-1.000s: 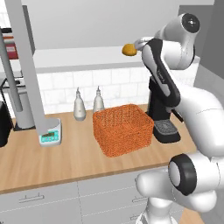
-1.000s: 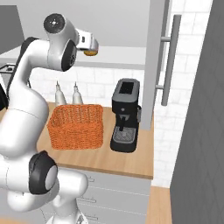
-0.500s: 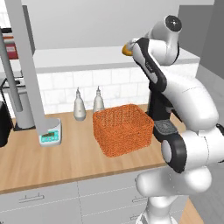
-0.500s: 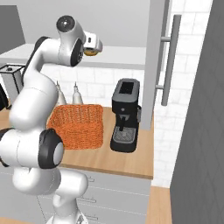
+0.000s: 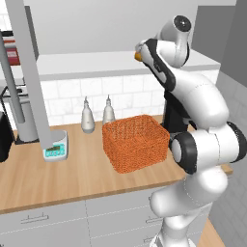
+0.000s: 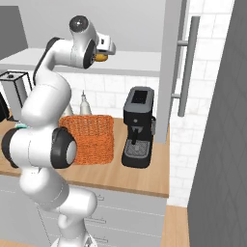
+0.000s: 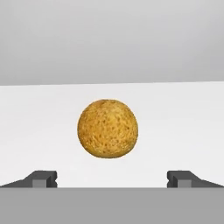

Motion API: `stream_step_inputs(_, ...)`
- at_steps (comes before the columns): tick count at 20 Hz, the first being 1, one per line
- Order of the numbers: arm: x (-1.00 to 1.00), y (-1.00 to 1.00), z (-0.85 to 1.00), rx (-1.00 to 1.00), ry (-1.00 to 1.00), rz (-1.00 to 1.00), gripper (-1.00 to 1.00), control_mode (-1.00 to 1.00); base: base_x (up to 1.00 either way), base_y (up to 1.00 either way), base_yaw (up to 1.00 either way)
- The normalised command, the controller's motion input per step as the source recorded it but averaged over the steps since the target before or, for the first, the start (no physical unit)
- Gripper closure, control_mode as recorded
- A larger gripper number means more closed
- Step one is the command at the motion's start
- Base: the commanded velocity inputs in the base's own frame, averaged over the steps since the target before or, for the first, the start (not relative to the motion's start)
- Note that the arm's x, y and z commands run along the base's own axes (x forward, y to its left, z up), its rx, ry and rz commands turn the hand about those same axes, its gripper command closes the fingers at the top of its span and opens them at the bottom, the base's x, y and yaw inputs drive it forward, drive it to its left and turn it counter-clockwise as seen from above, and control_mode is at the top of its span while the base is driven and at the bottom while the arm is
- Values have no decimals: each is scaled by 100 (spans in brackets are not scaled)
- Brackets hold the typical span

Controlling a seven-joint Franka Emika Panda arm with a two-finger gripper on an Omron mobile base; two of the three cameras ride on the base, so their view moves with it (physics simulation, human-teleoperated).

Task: Open the cabinet, pick up the bread from the cabinet and place it in the basket. Then move the basket to the dining counter.

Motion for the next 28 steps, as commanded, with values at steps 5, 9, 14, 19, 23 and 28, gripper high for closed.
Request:
stream_step_inputs(5, 51, 4, -13, 0, 1, 0, -100, -100, 0, 0, 0)
stream_step_inputs(9, 54, 2, -9, 0, 1, 1, -100, -100, 0, 0, 0)
stream_step_inputs(14, 44, 2, -13, 0, 1, 1, -100, -100, 0, 0, 0)
stream_step_inputs(19, 40, 2, -14, 0, 3, 1, -100, -100, 0, 0, 0)
stream_step_inputs(23, 24, 18, -28, 0, 0, 0, 100, -100, 0, 0, 0)
stream_step_inputs(28, 0, 7, -28, 0, -3, 2, 100, -100, 0, 0, 0)
